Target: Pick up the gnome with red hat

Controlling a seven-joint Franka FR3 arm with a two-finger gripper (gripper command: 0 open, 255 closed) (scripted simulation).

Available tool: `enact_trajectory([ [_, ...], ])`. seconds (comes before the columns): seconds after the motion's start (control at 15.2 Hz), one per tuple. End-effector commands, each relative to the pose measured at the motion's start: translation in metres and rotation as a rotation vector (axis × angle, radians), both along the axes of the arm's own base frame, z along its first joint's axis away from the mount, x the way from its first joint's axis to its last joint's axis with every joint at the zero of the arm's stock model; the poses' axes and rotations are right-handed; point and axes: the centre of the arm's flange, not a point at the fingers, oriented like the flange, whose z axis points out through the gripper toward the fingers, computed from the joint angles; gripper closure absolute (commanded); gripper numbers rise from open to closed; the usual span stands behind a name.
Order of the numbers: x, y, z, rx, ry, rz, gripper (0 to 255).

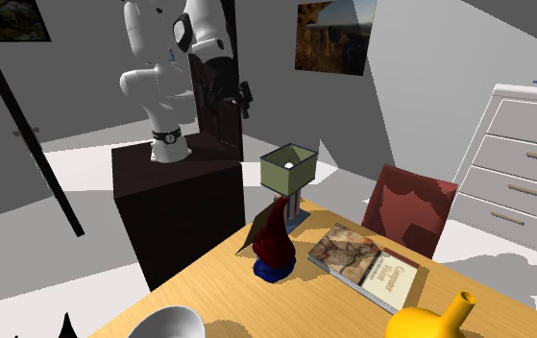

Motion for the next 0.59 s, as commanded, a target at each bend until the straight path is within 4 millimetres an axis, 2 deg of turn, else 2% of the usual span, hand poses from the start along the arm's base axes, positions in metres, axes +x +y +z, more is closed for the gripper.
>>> enact_trajectory([
  [0.0,0.013,0.012,-0.023,-0.004,-0.016,0.009,0],
  [0.53,0.07,0.049,-0.103,-0.034,-0.071,0.041,0],
])
